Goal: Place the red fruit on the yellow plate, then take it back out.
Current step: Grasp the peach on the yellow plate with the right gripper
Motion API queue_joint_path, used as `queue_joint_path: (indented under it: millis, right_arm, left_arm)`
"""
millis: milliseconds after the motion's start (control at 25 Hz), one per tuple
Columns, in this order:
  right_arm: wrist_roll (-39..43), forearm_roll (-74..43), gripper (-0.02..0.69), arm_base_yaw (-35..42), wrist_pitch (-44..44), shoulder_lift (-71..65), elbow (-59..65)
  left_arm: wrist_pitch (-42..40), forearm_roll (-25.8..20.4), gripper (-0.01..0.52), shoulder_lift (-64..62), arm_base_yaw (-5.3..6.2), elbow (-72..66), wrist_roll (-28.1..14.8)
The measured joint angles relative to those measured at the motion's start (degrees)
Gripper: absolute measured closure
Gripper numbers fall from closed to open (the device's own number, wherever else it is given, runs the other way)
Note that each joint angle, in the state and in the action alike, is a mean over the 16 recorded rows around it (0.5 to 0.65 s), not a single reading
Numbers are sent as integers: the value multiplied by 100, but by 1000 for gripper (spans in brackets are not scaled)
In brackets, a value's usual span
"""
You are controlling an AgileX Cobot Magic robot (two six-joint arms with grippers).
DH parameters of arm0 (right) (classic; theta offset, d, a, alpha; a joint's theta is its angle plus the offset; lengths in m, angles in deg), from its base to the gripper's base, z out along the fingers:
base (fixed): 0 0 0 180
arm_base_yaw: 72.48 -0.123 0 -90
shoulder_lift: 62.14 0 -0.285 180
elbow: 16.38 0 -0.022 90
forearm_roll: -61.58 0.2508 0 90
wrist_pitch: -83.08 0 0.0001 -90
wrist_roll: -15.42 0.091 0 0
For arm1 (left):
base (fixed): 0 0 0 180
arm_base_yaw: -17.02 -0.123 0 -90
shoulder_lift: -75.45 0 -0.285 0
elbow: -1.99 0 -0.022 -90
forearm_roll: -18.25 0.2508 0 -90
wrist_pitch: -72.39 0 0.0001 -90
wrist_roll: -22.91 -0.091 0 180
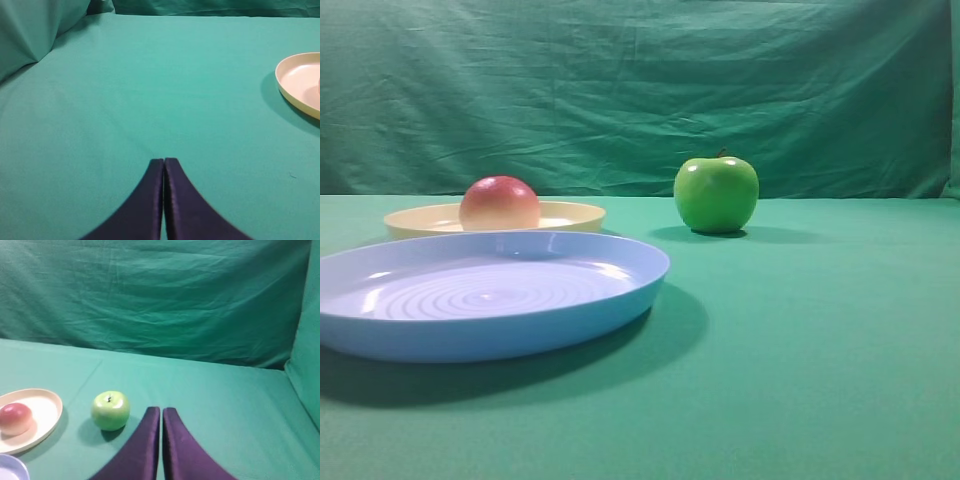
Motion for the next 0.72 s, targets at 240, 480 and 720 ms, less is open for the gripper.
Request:
queue_joint_path:
  millis: [240, 480, 720]
  right_arm:
    - [-22, 71, 665, -581, -553, -1171, -893]
    - [-41, 345, 665, -911, -827, -2248, -1352]
    - [-333, 910, 665, -962, -814, -3143, -1547]
  left_arm:
    - [0, 0, 514, 0, 0, 0, -2]
    - [0, 0, 514, 0, 0, 0, -7]
    - [0, 0, 514, 0, 0, 0, -11]
